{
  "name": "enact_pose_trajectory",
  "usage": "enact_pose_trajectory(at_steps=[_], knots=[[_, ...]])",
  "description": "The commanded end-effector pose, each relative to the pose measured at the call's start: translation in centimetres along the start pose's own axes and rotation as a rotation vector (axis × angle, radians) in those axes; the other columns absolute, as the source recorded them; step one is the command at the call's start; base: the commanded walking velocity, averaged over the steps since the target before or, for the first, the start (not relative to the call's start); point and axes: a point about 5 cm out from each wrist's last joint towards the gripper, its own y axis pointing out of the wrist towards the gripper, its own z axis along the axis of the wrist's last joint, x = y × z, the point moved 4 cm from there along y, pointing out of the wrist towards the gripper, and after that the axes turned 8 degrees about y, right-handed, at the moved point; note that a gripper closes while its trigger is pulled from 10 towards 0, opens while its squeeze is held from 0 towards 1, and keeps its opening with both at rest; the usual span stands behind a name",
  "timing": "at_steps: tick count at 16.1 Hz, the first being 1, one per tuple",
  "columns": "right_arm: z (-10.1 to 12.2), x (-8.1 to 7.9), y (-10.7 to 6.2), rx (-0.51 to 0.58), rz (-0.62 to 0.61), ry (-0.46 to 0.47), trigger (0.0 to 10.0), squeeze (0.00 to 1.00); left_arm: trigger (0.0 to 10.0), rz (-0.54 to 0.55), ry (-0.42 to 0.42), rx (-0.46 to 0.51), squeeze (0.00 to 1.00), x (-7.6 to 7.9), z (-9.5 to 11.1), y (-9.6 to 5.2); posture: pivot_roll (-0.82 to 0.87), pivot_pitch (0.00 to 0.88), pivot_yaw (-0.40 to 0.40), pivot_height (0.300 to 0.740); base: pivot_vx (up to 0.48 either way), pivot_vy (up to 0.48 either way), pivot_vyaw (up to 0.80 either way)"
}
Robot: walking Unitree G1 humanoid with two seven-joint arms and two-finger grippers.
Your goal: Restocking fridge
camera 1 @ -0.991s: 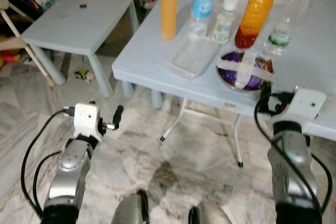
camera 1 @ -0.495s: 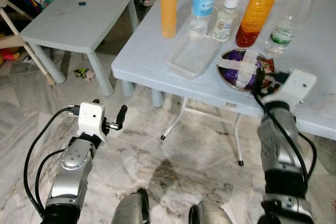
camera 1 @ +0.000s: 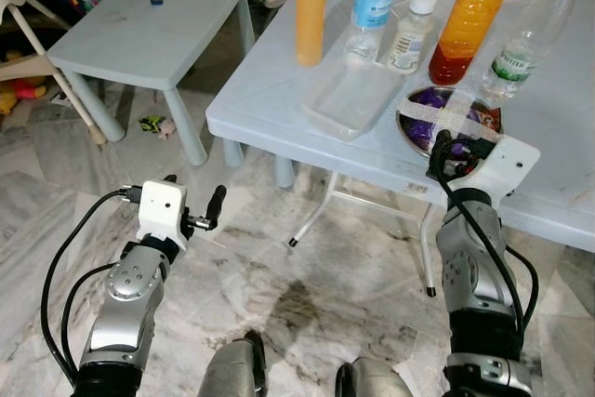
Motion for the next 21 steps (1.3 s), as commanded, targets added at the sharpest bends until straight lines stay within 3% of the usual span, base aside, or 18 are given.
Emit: enact_pose_trajectory(at_steps=[1, 4, 9, 13, 17, 21], knots=[[0.0, -0.2, -0.3, -0.003, 0.003, -0.011, 10.0, 0.00, 10.0, -0.004, 0.013, -0.001, 0.00, -0.1, 0.2, 0.1, 0.00, 0.156, 0.062, 0.740, 0.000, 0.000, 0.00], [0.2, 0.1, -0.3, -0.004, -0.014, -0.009, 10.0, 0.00, 10.0, -0.009, 0.012, 0.002, 0.00, 0.1, 0.3, 0.2, 0.00, 0.157, 0.061, 0.740, 0.000, 0.000, 0.00], [1.2, -1.1, -0.2, 0.009, -0.001, 0.040, 10.0, 0.00, 10.0, -0.009, 0.009, 0.002, 0.00, 0.2, 0.3, 0.2, 0.01, 0.161, 0.058, 0.740, 0.000, 0.000, 0.00], [2.3, -2.0, -1.6, 0.022, 0.021, 0.065, 10.0, 0.00, 10.0, -0.009, 0.010, 0.003, 0.00, 0.2, 0.3, 0.1, 0.00, 0.164, 0.057, 0.740, 0.000, 0.000, 0.00], [0.8, -1.1, -3.2, -0.057, -0.004, 0.078, 10.0, 0.00, 10.0, -0.024, 0.004, 0.008, 0.00, 0.6, 0.4, 0.3, -0.01, 0.161, 0.058, 0.740, 0.000, 0.000, 0.00], [-0.1, -1.4, -3.1, -0.090, 0.004, 0.085, 10.0, 0.00, 10.0, -0.030, 0.009, 0.011, 0.00, 0.6, 0.5, 0.6, 0.00, 0.158, 0.060, 0.740, 0.000, 0.000, 0.00]])
